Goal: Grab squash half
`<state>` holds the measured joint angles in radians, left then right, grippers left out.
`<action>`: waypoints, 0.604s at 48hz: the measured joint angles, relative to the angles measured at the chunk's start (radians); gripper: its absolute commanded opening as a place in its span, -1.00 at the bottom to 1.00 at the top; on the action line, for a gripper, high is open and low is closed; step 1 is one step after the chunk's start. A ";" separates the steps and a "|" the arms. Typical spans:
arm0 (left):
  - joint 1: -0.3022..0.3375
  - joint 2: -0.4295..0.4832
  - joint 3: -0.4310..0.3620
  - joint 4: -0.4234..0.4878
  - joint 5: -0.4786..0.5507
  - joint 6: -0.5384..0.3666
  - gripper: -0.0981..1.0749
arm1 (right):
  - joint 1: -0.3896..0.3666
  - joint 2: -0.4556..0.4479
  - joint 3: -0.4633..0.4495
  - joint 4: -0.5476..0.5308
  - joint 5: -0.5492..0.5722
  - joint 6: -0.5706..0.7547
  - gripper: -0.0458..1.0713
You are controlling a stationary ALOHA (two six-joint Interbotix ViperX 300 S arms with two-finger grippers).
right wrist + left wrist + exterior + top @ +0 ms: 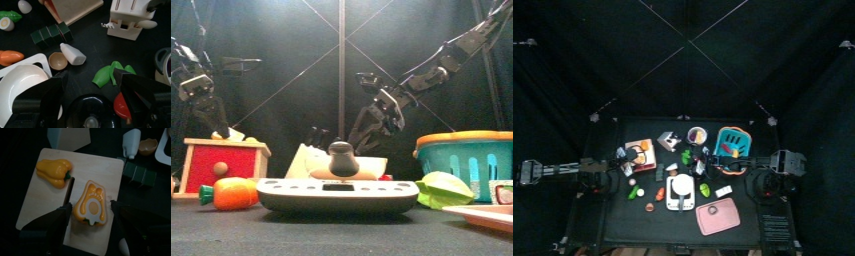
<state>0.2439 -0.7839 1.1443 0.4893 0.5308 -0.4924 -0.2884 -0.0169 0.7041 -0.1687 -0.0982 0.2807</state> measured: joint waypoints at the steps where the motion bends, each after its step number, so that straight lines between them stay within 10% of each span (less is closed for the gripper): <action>1: 0.002 0.000 0.003 -0.003 -0.009 0.000 0.81 | 0.000 0.000 -0.002 0.002 -0.002 0.002 0.89; 29: 0.008 0.006 0.017 -0.021 -0.037 -0.002 0.39 | 0.000 0.002 -0.002 0.000 0.000 0.000 0.89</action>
<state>0.2516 -0.7777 1.1612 0.4679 0.4939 -0.4939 -0.2884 -0.0153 0.7026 -0.1687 -0.0982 0.2807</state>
